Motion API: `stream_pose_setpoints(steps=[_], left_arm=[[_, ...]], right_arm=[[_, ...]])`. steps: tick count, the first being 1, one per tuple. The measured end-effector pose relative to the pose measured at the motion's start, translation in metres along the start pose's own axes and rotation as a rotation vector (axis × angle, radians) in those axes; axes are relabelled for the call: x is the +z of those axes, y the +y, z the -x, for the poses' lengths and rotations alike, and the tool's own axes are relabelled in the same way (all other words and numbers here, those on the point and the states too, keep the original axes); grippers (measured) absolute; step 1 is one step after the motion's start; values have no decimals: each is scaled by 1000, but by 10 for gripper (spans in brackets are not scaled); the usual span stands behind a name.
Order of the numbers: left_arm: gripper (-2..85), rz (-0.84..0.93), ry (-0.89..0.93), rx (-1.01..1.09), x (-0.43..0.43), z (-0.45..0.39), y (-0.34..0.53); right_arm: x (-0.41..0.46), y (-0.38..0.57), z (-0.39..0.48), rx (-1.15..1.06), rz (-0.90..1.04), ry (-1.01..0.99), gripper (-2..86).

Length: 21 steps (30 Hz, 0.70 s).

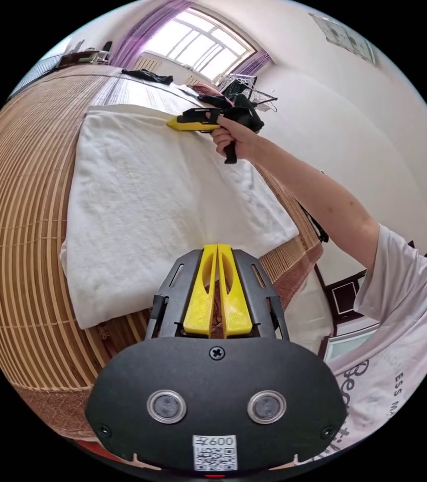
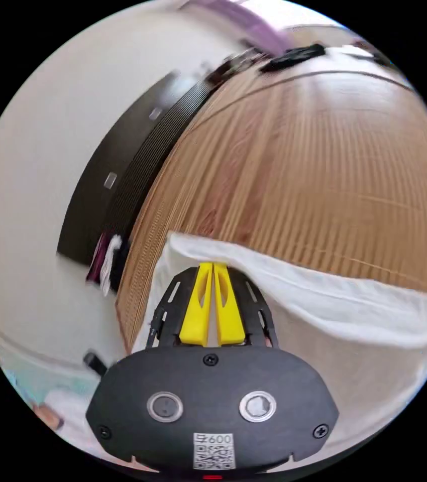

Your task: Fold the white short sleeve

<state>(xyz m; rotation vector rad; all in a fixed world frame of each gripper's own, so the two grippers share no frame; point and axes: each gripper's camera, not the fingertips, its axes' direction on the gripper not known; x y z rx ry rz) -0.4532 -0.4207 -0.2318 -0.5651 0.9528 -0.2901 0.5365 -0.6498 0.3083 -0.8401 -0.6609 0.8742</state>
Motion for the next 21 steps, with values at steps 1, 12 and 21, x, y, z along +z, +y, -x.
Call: stream_pose_setpoints(steps=[1,12,21], left_arm=[[0,-2,12,-8,1,10,8],[1,-13,74,-36,-6,91,79],[0,-13,81,-39,-24,148,134]], right_arm=[[-6,3,12,-124,-44,39,-8],[61,49,-4,-423,808,-642,-8],[6,-10,-254,391,113,-462,-8]])
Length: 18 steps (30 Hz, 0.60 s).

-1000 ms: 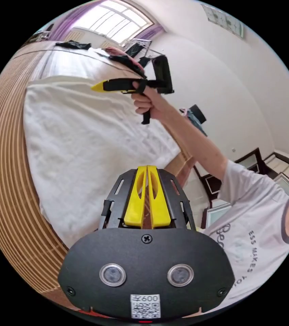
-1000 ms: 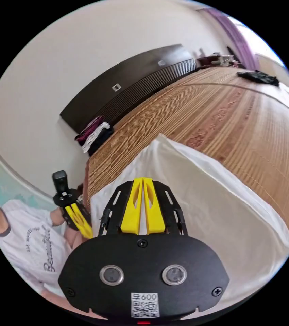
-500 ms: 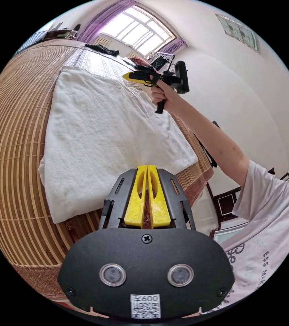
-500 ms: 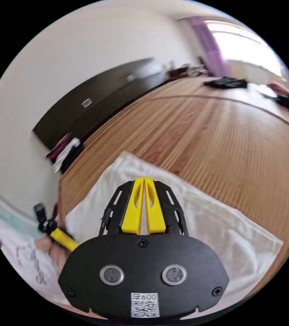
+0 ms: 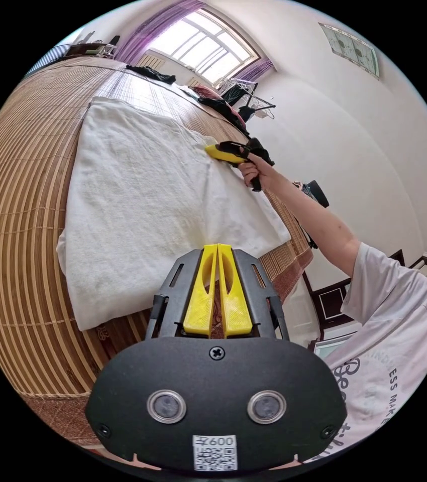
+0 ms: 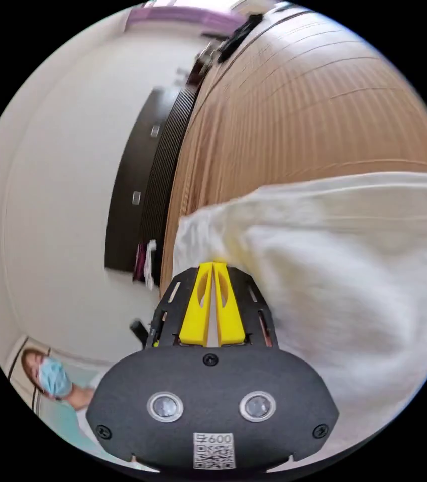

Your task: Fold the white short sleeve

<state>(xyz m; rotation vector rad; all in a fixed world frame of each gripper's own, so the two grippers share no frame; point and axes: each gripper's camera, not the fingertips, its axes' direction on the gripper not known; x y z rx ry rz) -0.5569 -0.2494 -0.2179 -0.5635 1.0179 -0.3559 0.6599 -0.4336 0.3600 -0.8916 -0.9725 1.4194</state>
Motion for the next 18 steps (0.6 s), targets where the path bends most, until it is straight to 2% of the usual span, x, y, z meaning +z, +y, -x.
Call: stream_pose_setpoints(steps=[1,2,3,5,7,10,13,14,15,18], left_arm=[[0,-1,2,0,-3,7,7],[0,-1,3,0,-7,14,13],[0,-1,4,-1,-9,18,17],[0,-3,8,-1,-16,32,30],[0,-4,12,-3,-22,43,40],[0,-7,27,-10,-31,61,56],[0,-10,47,-20,-39,79,73],[0,-9,47,-20,-42,84,79],[0,-9,44,-19,-44,86,82],[0,-9,15,-4,-50,94,98]], right_arm=[[-23,-4,-14,60,-118,26,-8],[-48,-3,-18,92,-253,169,-8],[-59,-2,-17,71,-299,209,-8],[-87,4,-1,-8,-432,453,-8],[-90,9,16,-150,-409,574,-8],[-74,17,26,-364,-195,613,-8],[-49,13,0,-342,100,518,-8],[-42,14,-12,-332,129,541,-8],[-43,15,-16,-327,107,550,-8],[-72,23,-47,-162,-176,625,-8]])
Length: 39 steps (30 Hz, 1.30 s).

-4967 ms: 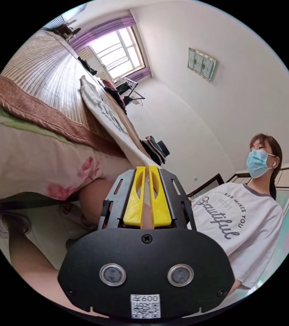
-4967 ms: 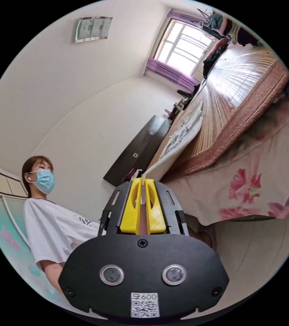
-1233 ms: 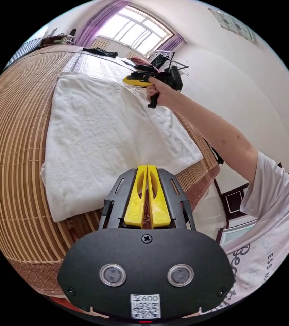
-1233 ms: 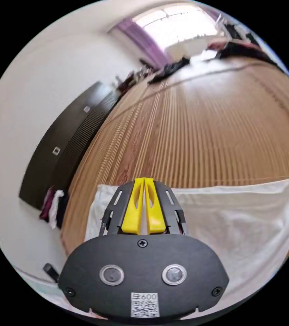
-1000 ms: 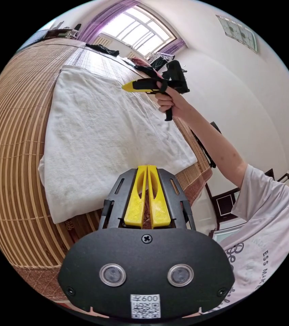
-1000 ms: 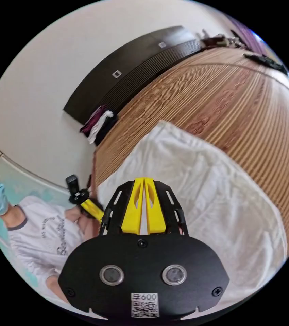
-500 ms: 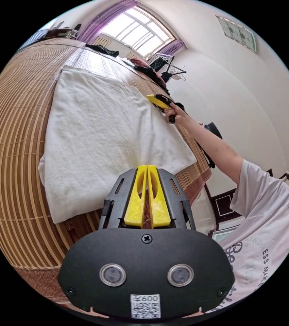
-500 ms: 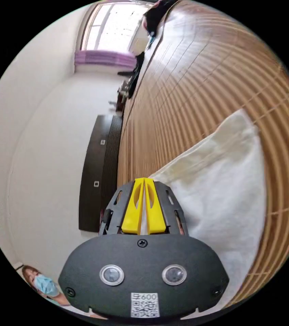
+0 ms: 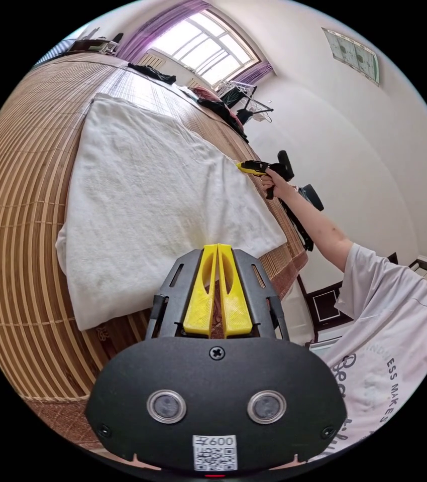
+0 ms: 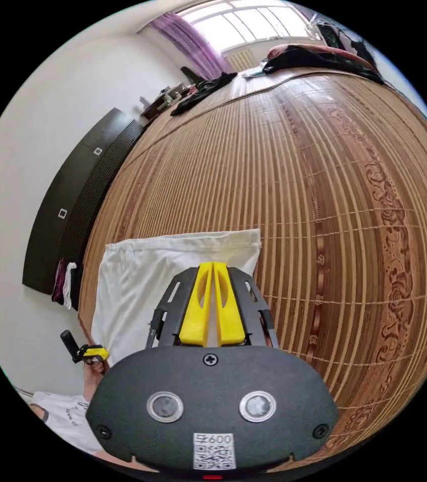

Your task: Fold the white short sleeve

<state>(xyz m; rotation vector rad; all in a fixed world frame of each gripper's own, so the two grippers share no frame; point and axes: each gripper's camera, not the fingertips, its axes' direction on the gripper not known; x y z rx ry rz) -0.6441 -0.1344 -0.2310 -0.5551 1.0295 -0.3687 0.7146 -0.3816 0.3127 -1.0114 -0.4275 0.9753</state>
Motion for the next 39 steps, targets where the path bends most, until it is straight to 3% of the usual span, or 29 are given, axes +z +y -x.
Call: stream_pose_setpoints(steps=[2,4,9,13,18,20,23,27,29,31,39], left_arm=[[0,-10,7,-3,-4,12,15],[0,-17,20,-9,-8,20,26],[1,-23,-12,13,-14,28,52],[1,-26,-29,24,-16,34,74],[2,-47,-94,56,-18,28,104],[3,-34,-236,122,-15,0,120],[4,-39,-450,300,0,-64,147],[4,-210,-523,278,18,-107,169],[4,-161,-538,195,43,-104,166],[3,-57,-580,127,63,-88,165],[0,-132,-354,56,44,-38,201]], right_arm=[[-14,30,-29,190,-209,37,-8],[-23,53,-29,205,-295,135,-8],[-46,116,17,-234,-280,333,-8],[-77,224,35,-449,-208,165,-8],[-65,373,58,-464,-99,113,-8],[-63,442,72,-486,-185,-16,-8],[-48,494,99,-564,-237,-9,-8],[-5,513,102,-575,-128,22,-8],[16,517,78,-537,-39,-2,-8],[16,528,58,-550,-80,-36,-8],[4,543,-3,-513,-62,-76,-8]])
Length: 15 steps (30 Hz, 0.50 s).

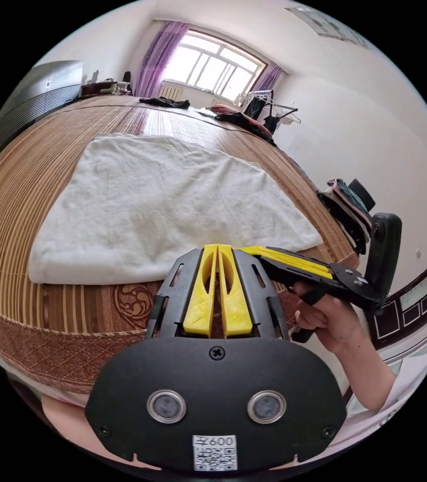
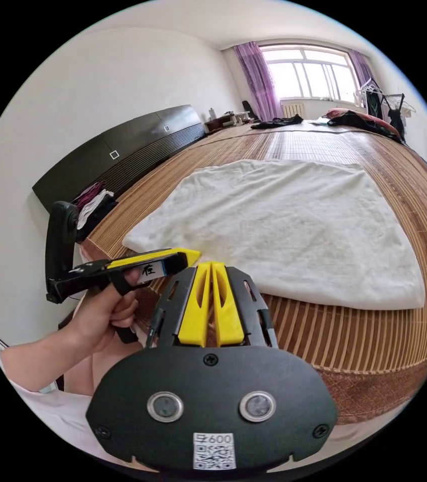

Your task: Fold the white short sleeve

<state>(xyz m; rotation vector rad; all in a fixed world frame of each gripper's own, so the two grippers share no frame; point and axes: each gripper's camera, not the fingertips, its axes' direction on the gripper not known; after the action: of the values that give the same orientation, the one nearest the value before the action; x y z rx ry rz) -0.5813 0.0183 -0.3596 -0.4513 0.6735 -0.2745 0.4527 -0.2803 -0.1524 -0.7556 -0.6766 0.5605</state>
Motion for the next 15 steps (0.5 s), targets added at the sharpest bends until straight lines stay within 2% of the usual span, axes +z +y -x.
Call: stream_pose_setpoints(steps=[6,8,13,15], left_arm=[[1,-30,-92,97,-3,-20,20],[1,-34,-114,113,-4,-25,24],[0,-38,-122,119,-6,-29,26],[0,-40,-116,116,-7,-28,25]], right_arm=[[-37,27,-58,92,12,-11,-8],[-61,40,-93,138,-1,45,-8],[-108,62,-162,279,38,10,-8],[-125,67,-167,268,15,-3,-8]])
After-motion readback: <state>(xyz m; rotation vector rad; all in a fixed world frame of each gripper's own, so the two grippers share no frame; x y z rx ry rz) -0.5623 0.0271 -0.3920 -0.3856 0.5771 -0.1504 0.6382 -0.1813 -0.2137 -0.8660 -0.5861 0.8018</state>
